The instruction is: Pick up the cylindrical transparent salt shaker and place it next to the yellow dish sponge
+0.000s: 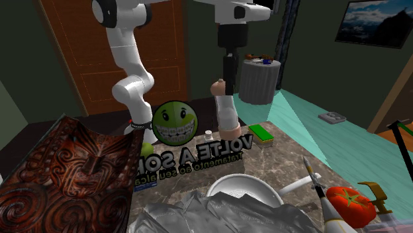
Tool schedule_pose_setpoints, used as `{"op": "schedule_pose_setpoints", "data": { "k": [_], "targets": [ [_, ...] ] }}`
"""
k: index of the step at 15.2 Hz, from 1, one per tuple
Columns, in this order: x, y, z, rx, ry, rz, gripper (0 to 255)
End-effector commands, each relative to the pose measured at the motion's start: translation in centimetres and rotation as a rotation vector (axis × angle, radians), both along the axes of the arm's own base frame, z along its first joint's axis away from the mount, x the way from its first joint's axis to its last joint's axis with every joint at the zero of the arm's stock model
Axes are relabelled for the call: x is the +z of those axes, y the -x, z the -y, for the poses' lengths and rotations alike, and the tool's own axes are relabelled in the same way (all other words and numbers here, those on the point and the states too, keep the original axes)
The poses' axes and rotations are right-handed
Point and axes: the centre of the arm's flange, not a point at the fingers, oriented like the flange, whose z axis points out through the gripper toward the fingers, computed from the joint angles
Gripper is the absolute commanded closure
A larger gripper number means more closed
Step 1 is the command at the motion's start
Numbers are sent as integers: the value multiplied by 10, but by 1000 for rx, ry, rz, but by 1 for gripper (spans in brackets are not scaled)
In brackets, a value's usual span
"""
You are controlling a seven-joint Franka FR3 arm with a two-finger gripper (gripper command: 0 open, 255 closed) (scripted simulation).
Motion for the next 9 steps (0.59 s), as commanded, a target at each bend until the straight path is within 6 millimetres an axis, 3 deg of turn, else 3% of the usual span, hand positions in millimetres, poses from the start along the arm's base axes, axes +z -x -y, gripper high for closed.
{"op": "schedule_pose_setpoints", "data": {
  "k": [1, 9],
  "targets": [
    [-8, -13, -22, -1, 0, 1, 255],
    [-39, -69, -106, -1, 0, 1, 255]
  ]
}}
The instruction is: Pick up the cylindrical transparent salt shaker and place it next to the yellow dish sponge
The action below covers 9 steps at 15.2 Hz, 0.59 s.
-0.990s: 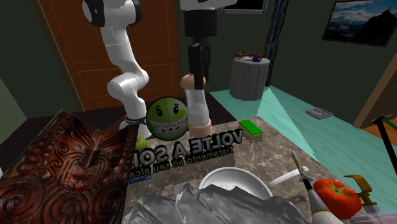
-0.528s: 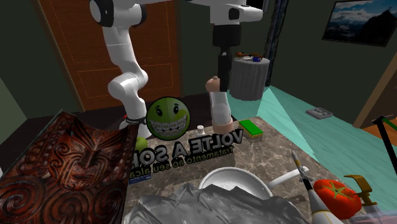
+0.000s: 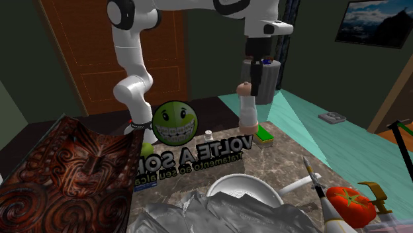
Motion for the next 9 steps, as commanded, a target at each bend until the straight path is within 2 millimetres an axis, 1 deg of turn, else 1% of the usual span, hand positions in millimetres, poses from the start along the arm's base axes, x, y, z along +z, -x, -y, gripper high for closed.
{"op": "schedule_pose_setpoints", "data": {
  "k": [1, 9],
  "targets": [
    [-8, -12, -18, -1, 0, 0, 255],
    [-39, -68, -102, -1, 0, 0, 255]
  ]
}}
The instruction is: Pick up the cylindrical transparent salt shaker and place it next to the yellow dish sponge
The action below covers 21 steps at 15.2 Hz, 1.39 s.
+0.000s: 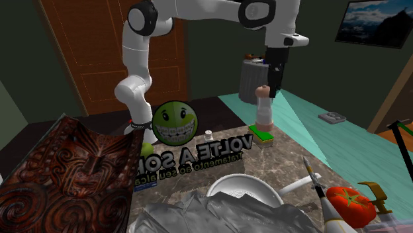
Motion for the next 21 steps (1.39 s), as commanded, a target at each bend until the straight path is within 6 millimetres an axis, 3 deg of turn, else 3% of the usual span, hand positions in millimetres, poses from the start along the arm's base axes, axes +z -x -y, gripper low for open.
{"op": "schedule_pose_setpoints", "data": {
  "k": [1, 13, 21],
  "targets": [
    [-7, -13, -22, -1, 0, 0, 255],
    [-54, -99, -151, -1, 0, 0, 255],
    [-97, -99, -151, -1, 0, 0, 255]
  ]
}}
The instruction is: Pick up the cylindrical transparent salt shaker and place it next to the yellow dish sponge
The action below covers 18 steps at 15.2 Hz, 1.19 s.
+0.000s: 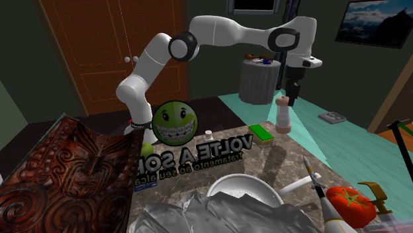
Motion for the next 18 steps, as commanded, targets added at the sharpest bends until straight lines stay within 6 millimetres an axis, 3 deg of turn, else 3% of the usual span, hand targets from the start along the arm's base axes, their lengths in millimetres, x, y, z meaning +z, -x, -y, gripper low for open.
{"op": "schedule_pose_setpoints", "data": {
  "k": [1, 8, 16, 17, 18],
  "targets": [
    [-10, 0, -1, 0, 0, 1, 255],
    [-46, 0, -1, 0, 0, 1, 255],
    [-46, 0, -1, 0, 0, 1, 255],
    [-46, 0, -1, 0, 0, 1, 0],
    [-46, 0, -1, 0, 0, 1, 0]
  ]
}}
